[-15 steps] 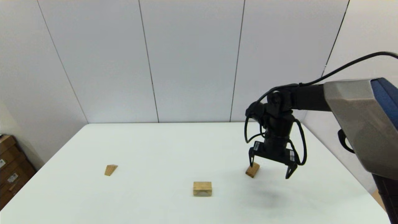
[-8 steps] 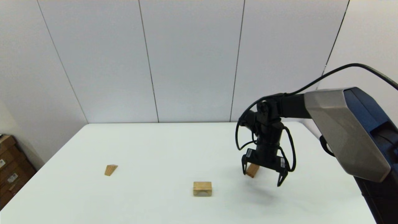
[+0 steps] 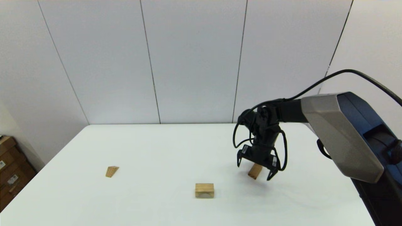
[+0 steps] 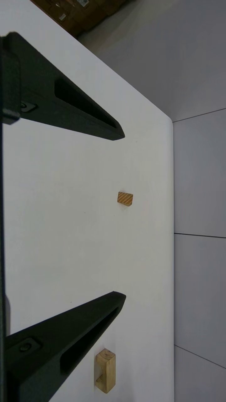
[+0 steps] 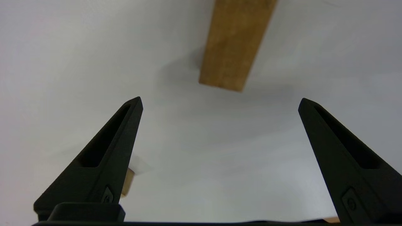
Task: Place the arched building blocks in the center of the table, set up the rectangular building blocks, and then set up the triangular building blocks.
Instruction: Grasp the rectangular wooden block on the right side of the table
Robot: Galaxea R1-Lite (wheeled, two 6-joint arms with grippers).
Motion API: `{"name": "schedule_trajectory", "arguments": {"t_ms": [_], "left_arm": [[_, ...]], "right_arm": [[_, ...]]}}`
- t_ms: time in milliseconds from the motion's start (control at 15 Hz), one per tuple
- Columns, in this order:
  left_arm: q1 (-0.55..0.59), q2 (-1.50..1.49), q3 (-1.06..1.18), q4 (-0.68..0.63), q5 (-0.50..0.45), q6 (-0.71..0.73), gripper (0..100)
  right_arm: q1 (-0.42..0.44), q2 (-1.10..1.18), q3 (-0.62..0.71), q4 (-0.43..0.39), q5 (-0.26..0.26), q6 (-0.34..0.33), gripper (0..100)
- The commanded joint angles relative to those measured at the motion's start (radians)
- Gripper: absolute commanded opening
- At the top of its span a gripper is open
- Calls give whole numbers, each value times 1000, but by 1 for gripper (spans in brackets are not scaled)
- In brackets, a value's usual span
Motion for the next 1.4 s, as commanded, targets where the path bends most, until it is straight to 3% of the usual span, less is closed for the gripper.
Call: {"name": "schedule_trajectory", "arguments": {"t_ms": [67, 1000, 1067, 1400], "left_arm": [[0, 1, 0, 0, 1, 0, 100], [0, 1, 0, 0, 1, 0, 100], [0, 1, 0, 0, 1, 0, 100], [0, 1, 0, 0, 1, 0, 100]], "right_arm": [[-12, 29, -3, -14, 0, 5, 100], [-40, 69, -9, -87, -11, -7, 100], [-40, 74, -8, -85, -11, -7, 0], [-43, 64, -8, -85, -9, -10, 0]]}}
